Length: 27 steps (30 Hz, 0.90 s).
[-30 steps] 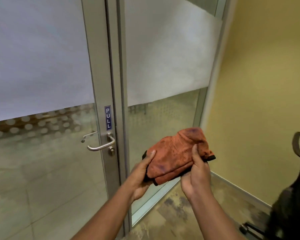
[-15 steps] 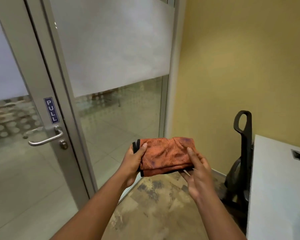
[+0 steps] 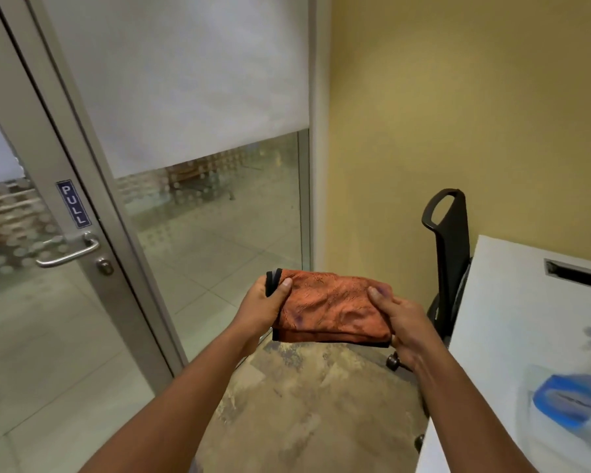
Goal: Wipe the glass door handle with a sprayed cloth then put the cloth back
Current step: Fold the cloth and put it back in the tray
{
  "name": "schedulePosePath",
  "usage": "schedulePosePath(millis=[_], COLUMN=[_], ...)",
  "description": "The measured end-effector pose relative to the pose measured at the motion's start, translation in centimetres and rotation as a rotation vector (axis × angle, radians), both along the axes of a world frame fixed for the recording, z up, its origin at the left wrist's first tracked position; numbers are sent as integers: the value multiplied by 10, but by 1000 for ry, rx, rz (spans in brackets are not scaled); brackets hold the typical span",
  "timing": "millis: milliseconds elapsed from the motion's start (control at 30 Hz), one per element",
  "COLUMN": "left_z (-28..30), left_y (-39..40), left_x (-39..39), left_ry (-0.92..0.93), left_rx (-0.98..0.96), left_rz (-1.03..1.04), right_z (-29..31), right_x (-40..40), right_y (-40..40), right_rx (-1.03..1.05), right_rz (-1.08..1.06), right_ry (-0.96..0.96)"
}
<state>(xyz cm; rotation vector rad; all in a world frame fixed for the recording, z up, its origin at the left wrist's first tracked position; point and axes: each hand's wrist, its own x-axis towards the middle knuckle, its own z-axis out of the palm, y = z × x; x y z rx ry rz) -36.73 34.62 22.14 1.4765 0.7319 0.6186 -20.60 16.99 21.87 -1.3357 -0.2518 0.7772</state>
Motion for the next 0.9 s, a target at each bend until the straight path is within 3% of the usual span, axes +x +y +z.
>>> schedulePosePath(millis=[267, 500, 900], left_z=[-7, -16, -13], left_y=[-49, -103, -193], left_x=[-14, -44, -64], left_ry=[121, 82, 16], left_rx=[116, 106, -146], left_rz=[-4, 82, -187], right_z=[-9, -31, -26], right_x=[-10, -59, -91], right_y=[-56, -129, -223], right_rx=[66, -14, 29], right_rz=[6, 232, 55], right_ry=[25, -41, -89])
